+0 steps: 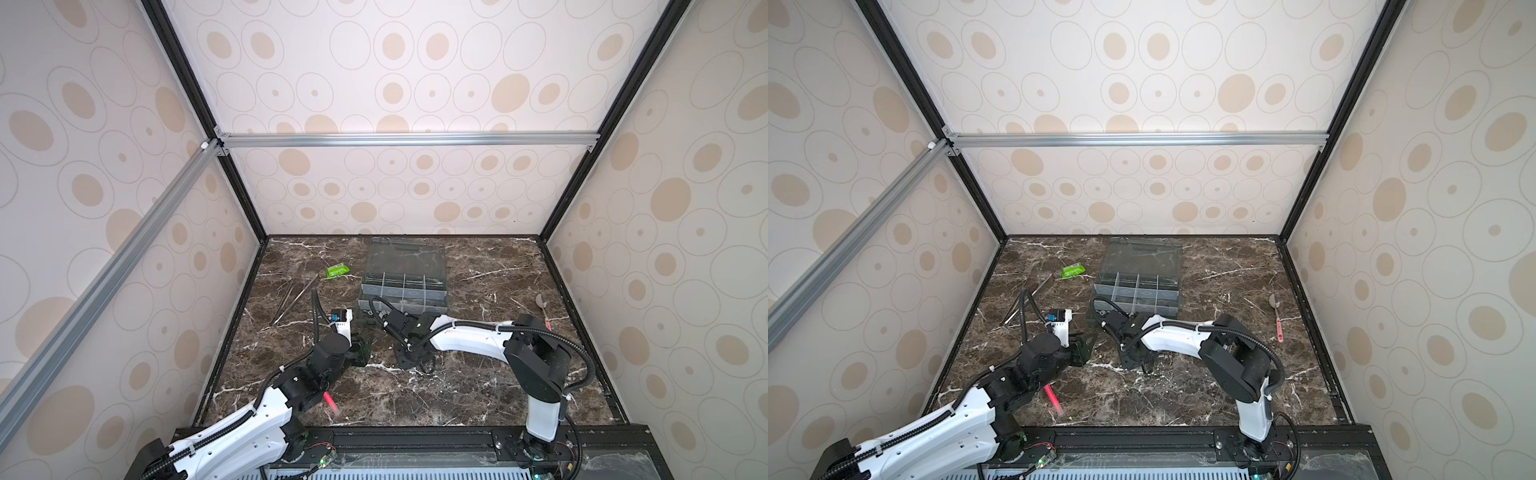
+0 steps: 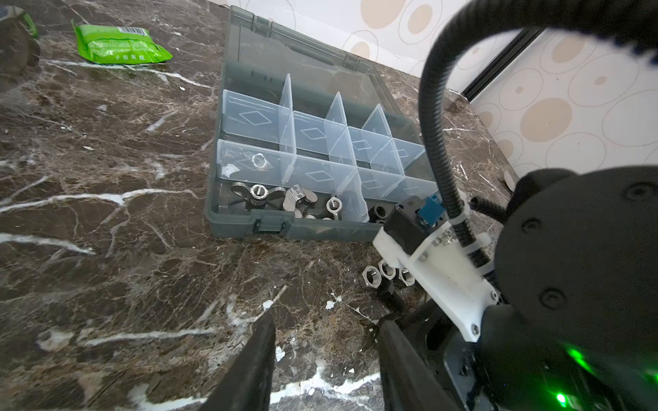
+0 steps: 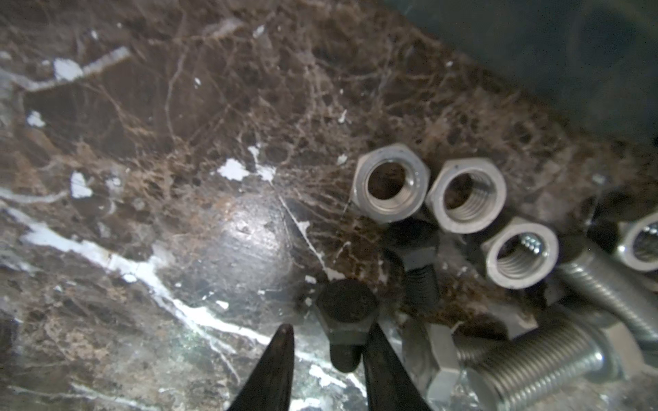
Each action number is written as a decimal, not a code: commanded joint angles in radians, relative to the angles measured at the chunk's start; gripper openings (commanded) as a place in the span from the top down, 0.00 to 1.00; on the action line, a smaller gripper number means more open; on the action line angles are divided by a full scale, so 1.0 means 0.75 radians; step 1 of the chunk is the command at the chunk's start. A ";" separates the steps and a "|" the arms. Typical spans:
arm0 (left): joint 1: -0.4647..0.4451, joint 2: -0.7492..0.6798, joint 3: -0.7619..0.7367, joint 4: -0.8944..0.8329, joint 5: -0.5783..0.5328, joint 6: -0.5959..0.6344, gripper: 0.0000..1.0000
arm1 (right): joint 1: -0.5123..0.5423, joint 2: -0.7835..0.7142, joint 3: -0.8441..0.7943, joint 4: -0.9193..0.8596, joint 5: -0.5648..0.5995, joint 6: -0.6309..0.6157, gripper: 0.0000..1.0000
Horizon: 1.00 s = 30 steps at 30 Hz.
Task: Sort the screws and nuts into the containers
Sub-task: 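Close the right gripper on the black bolt and lift it, then carry the black bolt with the right gripper into an organizer compartment and release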
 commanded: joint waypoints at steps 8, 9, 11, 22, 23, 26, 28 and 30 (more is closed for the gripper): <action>0.009 -0.007 0.000 0.016 -0.018 -0.020 0.52 | 0.017 0.032 0.018 -0.040 0.034 0.004 0.74; 0.008 -0.010 -0.003 0.014 -0.019 -0.021 0.52 | 0.018 0.035 0.019 -0.045 0.040 0.002 0.75; 0.009 -0.017 -0.004 0.013 -0.020 -0.022 0.52 | 0.024 0.044 0.026 -0.053 0.048 0.001 0.76; 0.010 -0.029 -0.004 0.006 -0.022 -0.022 0.52 | 0.038 0.080 0.042 -0.066 0.069 0.004 0.82; 0.008 -0.029 -0.004 0.007 -0.023 -0.021 0.52 | 0.038 0.080 0.044 -0.066 0.069 0.002 0.83; 0.009 -0.031 -0.004 0.007 -0.023 -0.024 0.52 | 0.039 0.070 0.055 -0.076 0.075 -0.004 0.84; 0.008 -0.032 -0.006 0.004 -0.025 -0.025 0.52 | 0.038 0.055 0.059 -0.076 0.079 -0.008 0.85; 0.008 -0.035 -0.006 0.004 -0.027 -0.027 0.52 | 0.038 0.034 0.064 -0.064 0.078 -0.022 0.85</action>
